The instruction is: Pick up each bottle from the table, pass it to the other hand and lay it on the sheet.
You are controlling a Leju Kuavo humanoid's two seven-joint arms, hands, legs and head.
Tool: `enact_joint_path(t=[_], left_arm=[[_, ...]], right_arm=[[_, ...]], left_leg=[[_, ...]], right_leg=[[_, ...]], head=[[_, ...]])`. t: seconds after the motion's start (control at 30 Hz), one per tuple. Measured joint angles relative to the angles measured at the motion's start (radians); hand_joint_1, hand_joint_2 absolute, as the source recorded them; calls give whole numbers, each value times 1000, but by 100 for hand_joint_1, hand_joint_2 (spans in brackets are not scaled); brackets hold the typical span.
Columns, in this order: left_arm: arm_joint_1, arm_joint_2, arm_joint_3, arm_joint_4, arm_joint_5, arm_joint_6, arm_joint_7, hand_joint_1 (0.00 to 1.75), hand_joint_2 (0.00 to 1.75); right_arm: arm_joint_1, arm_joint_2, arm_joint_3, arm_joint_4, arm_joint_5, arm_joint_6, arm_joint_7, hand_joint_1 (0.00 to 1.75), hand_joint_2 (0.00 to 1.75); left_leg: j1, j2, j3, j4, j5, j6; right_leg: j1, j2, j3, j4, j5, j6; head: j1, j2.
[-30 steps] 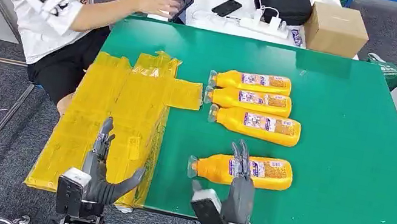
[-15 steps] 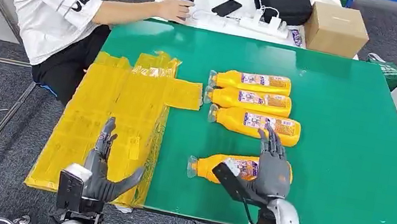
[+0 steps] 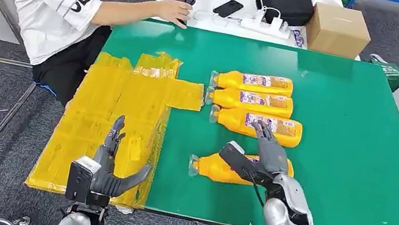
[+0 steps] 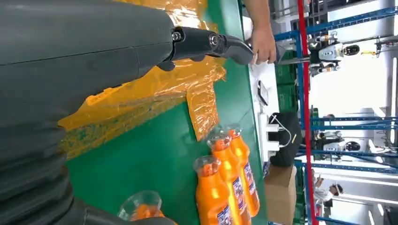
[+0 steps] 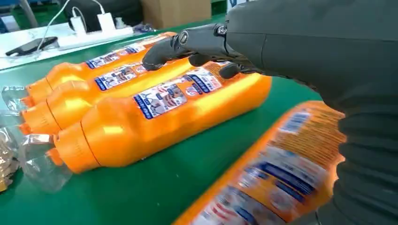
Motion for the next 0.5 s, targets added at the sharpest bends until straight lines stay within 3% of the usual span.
enact_joint_path(t=[0.5], left_arm=[[-36, 0, -1, 52, -2, -19, -15, 0, 175]], right_arm=[[-93, -24, 58, 103, -92, 24, -55, 0, 175]], left_leg=[[0, 0, 0, 0, 0, 0]], right_leg=[[0, 0, 0, 0, 0, 0]], head=[[0, 0]])
